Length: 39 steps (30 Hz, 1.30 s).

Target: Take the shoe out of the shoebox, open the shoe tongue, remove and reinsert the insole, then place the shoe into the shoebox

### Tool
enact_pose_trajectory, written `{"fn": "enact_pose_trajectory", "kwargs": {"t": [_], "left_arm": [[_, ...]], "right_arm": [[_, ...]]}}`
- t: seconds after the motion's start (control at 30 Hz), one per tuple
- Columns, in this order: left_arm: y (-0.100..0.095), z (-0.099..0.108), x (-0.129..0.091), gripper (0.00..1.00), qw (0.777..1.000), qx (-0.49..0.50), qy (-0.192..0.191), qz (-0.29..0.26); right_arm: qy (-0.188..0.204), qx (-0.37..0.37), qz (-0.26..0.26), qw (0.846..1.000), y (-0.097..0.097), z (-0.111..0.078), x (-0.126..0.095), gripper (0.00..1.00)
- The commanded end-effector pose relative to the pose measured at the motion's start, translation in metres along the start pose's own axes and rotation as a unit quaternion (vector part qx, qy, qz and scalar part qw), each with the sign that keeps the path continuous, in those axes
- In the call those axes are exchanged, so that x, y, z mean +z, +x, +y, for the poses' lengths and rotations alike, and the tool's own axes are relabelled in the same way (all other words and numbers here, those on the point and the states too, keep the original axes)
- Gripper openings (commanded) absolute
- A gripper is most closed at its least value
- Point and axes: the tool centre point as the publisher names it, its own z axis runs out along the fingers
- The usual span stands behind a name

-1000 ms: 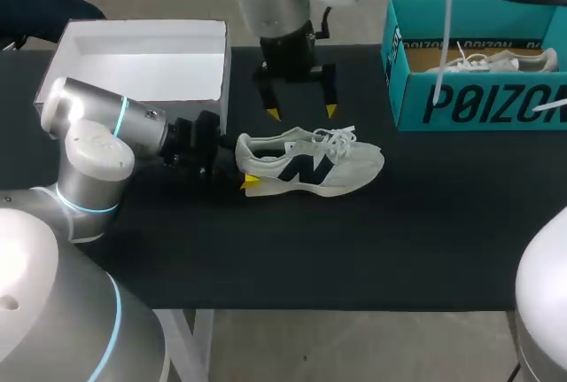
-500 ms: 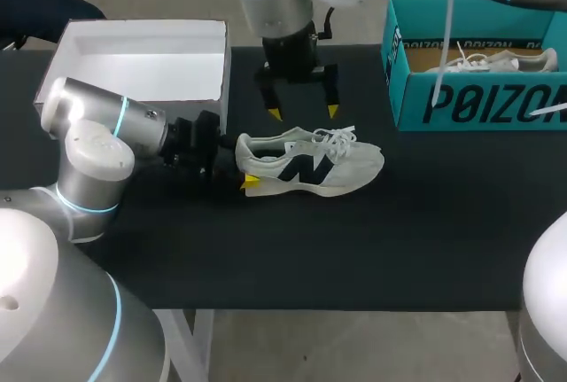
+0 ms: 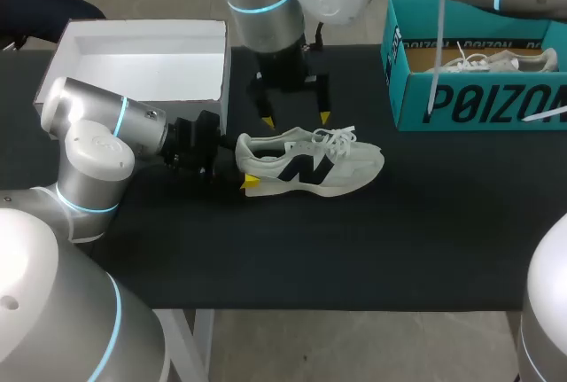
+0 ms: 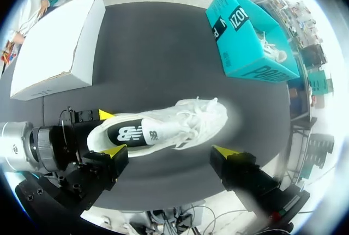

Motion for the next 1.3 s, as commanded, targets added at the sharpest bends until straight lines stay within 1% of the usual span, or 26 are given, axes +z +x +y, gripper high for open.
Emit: {"fn": "enact_pose_trajectory", "kwargs": {"t": [0.03, 0.1, 0.23, 0.33, 0.5, 0.6, 0.63, 0.83, 1.1, 1.3], "left_arm": [[0.000, 0.000, 0.001, 0.00, 1.000, 0.000, -0.002, 0.001], [0.000, 0.000, 0.001, 0.00, 1.000, 0.000, -0.002, 0.001], [0.000, 0.000, 0.001, 0.00, 1.000, 0.000, -0.002, 0.001], [0.000, 0.000, 0.001, 0.00, 1.000, 0.000, -0.002, 0.001], [0.000, 0.000, 0.001, 0.00, 1.000, 0.000, -0.002, 0.001], [0.000, 0.000, 0.001, 0.00, 1.000, 0.000, -0.002, 0.001], [0.000, 0.000, 0.001, 0.00, 1.000, 0.000, -0.002, 0.001], [0.000, 0.000, 0.001, 0.00, 1.000, 0.000, -0.002, 0.001], [0.000, 0.000, 0.001, 0.00, 1.000, 0.000, -0.002, 0.001], [0.000, 0.000, 0.001, 0.00, 1.000, 0.000, -0.002, 0.001]], "right_arm": [[0.000, -0.017, -0.013, 1.000, 0.009, 0.000, 0.009, 1.00], [-0.001, -0.035, -0.025, 0.999, 0.012, -0.002, 0.014, 1.00], [0.011, -0.063, -0.044, 0.997, 0.017, -0.005, 0.025, 1.00], [0.016, -0.072, -0.064, 0.995, 0.021, -0.006, 0.031, 1.00], [0.013, -0.074, -0.101, 0.992, 0.029, -0.007, 0.038, 1.00], [0.012, -0.075, -0.099, 0.992, 0.030, -0.007, 0.041, 1.00], [0.013, -0.072, -0.090, 0.993, 0.030, -0.006, 0.041, 1.00], [0.016, -0.064, -0.090, 0.994, 0.025, -0.004, 0.044, 1.00], [0.023, -0.062, -0.109, 0.992, 0.016, 0.001, 0.055, 1.00], [0.029, -0.068, -0.118, 0.990, 0.018, 0.005, 0.062, 1.00]]}}
